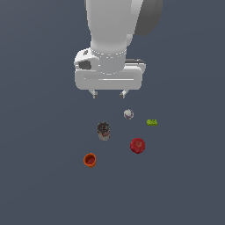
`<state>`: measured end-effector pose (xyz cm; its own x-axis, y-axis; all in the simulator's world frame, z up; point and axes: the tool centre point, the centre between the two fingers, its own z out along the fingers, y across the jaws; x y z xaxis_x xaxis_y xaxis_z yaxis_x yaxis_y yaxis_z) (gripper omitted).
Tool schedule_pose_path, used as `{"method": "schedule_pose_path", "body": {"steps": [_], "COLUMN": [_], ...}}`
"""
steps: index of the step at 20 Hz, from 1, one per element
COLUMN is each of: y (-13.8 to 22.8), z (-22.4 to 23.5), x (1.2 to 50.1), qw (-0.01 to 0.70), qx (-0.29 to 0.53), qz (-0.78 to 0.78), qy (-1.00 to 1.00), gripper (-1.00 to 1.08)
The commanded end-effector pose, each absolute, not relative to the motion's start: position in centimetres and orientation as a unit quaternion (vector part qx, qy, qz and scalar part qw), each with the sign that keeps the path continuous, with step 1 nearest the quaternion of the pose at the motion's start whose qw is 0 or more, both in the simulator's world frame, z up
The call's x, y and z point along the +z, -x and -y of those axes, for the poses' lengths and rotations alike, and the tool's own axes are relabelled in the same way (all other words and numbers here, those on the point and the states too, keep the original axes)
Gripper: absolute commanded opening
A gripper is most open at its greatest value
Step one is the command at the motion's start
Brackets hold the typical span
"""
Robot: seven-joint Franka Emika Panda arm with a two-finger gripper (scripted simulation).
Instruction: Pick up a designated object from a clutter of objects.
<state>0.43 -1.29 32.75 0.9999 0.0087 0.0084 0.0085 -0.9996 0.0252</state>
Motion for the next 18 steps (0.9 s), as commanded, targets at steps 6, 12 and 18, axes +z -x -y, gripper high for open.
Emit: {"method": "schedule_pose_path", "body": {"steps": [6,12,18], "y": [-2.8,-5.9,-9.1], "z": [2.2,3.5,5.3], "x": [30.6,27.3,22.7], "qw": [0.007,0.002,-0.002], "qx": [0.003,0.003,0.002], "qz": [0.031,0.078,0.137], "qy": [-0.999,-0.997,-0.991], "gripper": [1.0,1.0,1.0]}}
